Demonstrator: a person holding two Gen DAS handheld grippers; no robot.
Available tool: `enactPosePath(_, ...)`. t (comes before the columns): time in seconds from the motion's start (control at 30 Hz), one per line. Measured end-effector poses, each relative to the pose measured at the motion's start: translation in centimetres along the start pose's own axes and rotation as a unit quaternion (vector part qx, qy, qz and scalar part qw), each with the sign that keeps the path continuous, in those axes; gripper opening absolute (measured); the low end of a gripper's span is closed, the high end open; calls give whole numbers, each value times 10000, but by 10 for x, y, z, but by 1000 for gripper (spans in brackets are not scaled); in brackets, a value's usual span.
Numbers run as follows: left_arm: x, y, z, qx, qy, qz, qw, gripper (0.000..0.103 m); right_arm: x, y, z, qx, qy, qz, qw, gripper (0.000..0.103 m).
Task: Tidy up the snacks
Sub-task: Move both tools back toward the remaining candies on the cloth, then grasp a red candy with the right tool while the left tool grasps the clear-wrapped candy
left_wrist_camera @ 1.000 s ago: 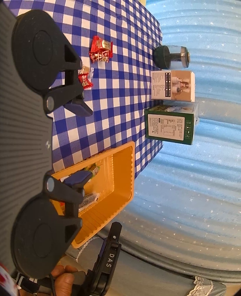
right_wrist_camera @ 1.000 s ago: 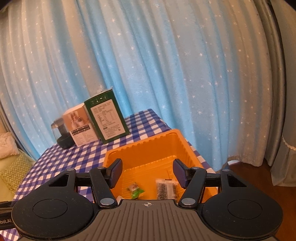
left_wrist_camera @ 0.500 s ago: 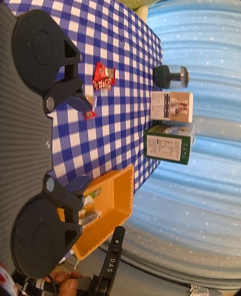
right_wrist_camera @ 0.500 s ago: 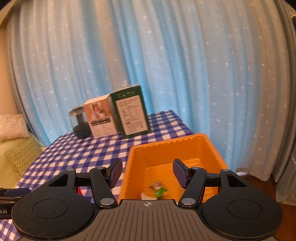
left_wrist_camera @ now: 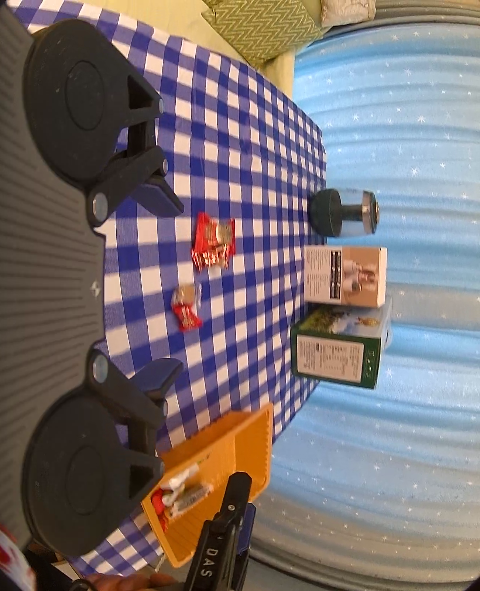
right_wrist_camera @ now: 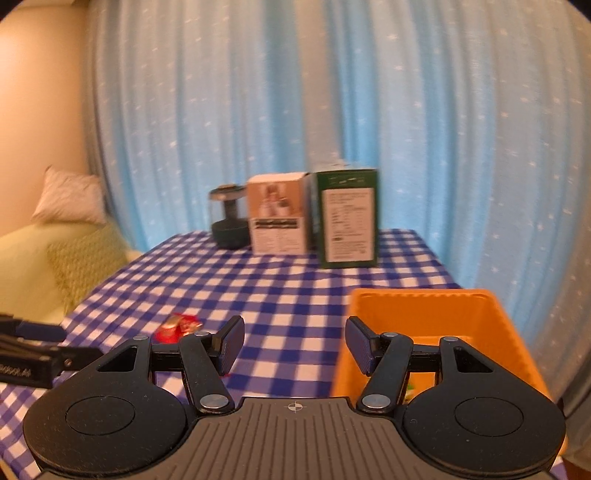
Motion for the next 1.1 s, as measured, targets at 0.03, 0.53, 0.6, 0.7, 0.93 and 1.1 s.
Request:
enactPosePath(0.03, -1, 1, -4, -12, -25, -15, 10000, 83, -3, 2, -7, 35, -58, -33, 10000, 61)
enactPosePath(0.53, -29, 7, -48, -86, -303, -170, 9994, 85, -51, 22, -54, -89, -486, -529, 9974, 61)
enactPosePath(0.6, -34, 7, -51, -72, -322, -167, 9993, 86, -57, 24, -55, -158, -492, -590, 9969, 61)
enactPosePath(0.7, -43, 7, -56, -45, -339, -200, 9992, 86, -67, 28, -55, -233, -464, -695, 9962, 61)
enactPosePath(0.93, -67, 11, -66, 3, -372, -251, 9990, 86, -90, 42, -56, -384, -451, -906, 9941, 61)
enactPosePath(1.1, -85, 17, -72, 26, -476, -279, 9985, 86, -108, 48, -55, -550, -416, -1015, 9924, 61)
Point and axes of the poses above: each gripper's, at about its wrist camera, not at the fingertips, and x roughly against the way its jaws point, z to its right, y to its underside, the point moved 9 cm from there along -x, roughly the way its jaws point, and after that the axes turned 7 degrees about -y, right-handed, at the moved point
